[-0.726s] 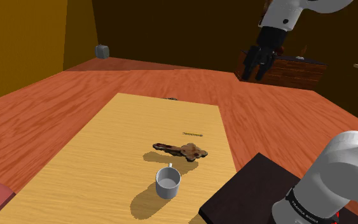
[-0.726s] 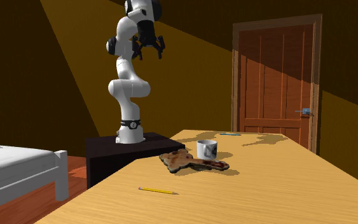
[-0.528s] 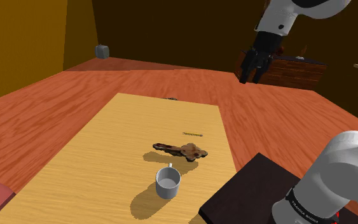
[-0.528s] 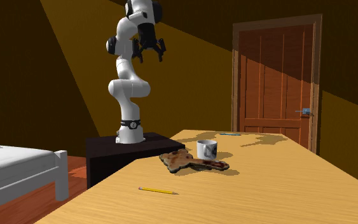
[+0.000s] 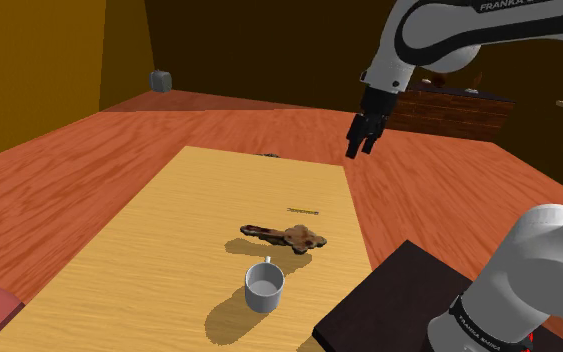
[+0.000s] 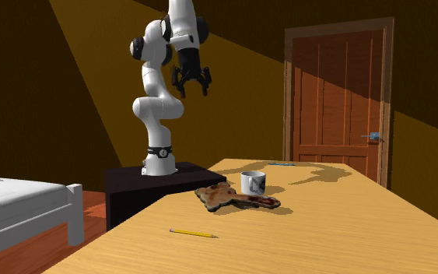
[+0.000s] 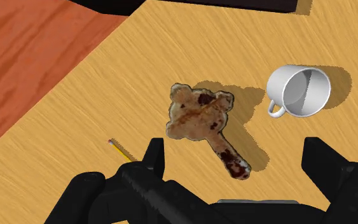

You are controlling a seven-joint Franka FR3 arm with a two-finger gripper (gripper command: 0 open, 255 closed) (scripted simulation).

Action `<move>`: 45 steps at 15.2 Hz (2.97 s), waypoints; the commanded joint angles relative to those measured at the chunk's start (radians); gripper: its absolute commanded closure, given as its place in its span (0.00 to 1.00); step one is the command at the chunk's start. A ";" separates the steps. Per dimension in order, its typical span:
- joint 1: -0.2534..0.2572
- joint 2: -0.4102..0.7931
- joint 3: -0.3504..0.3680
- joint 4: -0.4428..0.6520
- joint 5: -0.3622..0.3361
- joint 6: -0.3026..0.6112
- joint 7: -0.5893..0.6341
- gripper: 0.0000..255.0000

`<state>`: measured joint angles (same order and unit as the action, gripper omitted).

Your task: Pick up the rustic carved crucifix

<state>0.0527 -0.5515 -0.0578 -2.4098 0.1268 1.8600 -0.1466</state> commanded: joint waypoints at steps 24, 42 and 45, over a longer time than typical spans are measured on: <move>0.129 0.883 0.060 0.188 0.079 0.627 -0.462 0.00; 0.128 1.043 0.078 0.246 0.088 0.725 -0.504 1.00; 0.129 1.043 0.079 0.244 0.089 0.728 -0.503 1.00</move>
<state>0.1816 0.4903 0.0212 -2.1630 0.2157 2.5860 -0.6500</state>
